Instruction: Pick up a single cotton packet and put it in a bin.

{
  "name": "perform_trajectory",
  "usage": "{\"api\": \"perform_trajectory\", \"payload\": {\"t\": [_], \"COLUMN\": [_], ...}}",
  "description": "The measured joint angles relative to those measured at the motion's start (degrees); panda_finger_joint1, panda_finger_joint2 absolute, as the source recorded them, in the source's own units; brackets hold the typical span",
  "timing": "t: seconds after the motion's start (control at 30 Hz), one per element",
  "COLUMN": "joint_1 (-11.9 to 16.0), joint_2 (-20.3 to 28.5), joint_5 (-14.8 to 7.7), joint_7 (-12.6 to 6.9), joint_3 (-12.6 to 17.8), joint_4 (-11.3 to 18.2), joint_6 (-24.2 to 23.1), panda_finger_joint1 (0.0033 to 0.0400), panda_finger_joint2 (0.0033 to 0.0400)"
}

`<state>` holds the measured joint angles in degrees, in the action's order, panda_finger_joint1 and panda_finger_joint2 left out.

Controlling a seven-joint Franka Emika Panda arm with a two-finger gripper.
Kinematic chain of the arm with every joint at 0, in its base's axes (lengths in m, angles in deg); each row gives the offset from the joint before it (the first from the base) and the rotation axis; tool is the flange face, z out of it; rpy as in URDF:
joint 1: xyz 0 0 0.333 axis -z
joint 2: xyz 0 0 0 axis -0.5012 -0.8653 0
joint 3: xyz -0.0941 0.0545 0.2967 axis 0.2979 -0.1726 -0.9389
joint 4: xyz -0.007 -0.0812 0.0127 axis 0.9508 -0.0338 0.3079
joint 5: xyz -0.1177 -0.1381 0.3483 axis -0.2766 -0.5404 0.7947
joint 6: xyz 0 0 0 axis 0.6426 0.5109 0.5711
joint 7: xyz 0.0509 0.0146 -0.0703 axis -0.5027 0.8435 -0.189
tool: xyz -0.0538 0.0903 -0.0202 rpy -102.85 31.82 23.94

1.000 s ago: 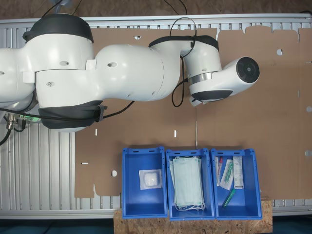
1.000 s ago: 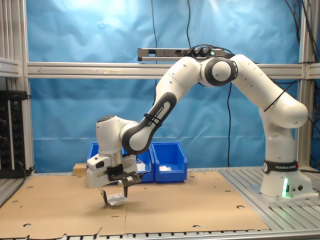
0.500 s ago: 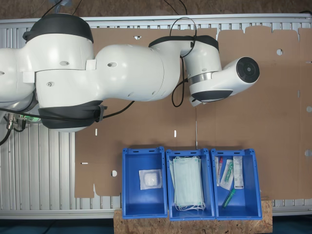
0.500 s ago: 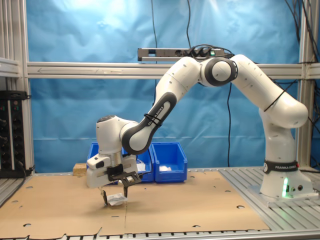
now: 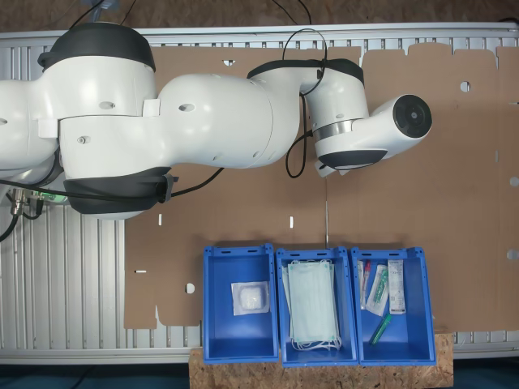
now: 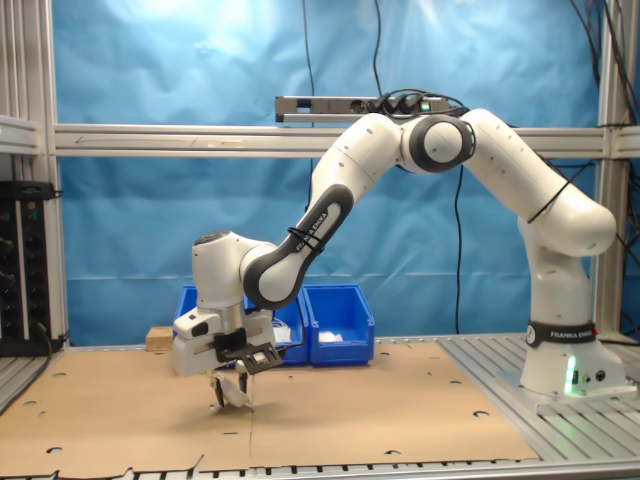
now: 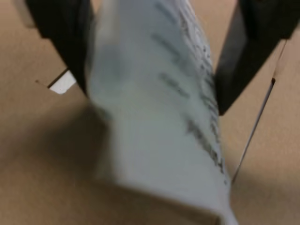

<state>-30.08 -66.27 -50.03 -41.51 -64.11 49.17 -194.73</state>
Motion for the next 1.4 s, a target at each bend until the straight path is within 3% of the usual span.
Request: {"api": "perform_trajectory", "payload": {"t": [0.13, 0.17, 0.33, 0.37, 1.4], "joint_1": [0.0, 0.0, 0.0, 0.0, 0.0], "joint_2": [0.0, 0.0, 0.0, 0.0, 0.3], "joint_5": [0.0, 0.0, 0.0, 0.0, 0.0], "joint_7": [0.00, 0.00, 0.00, 0.00, 0.00], "joint_3": [0.0, 0.0, 0.0, 0.0, 0.0], "joint_4": [0.0, 0.0, 0.0, 0.0, 0.1], "joint_6": [0.0, 0.0, 0.0, 0.0, 0.3], "panda_finger_joint1": [0.0255, 0.0153, 0.0153, 0.0058, 0.0050], "panda_finger_joint2": [0.0255, 0.0153, 0.0153, 0.0058, 0.0050]}}
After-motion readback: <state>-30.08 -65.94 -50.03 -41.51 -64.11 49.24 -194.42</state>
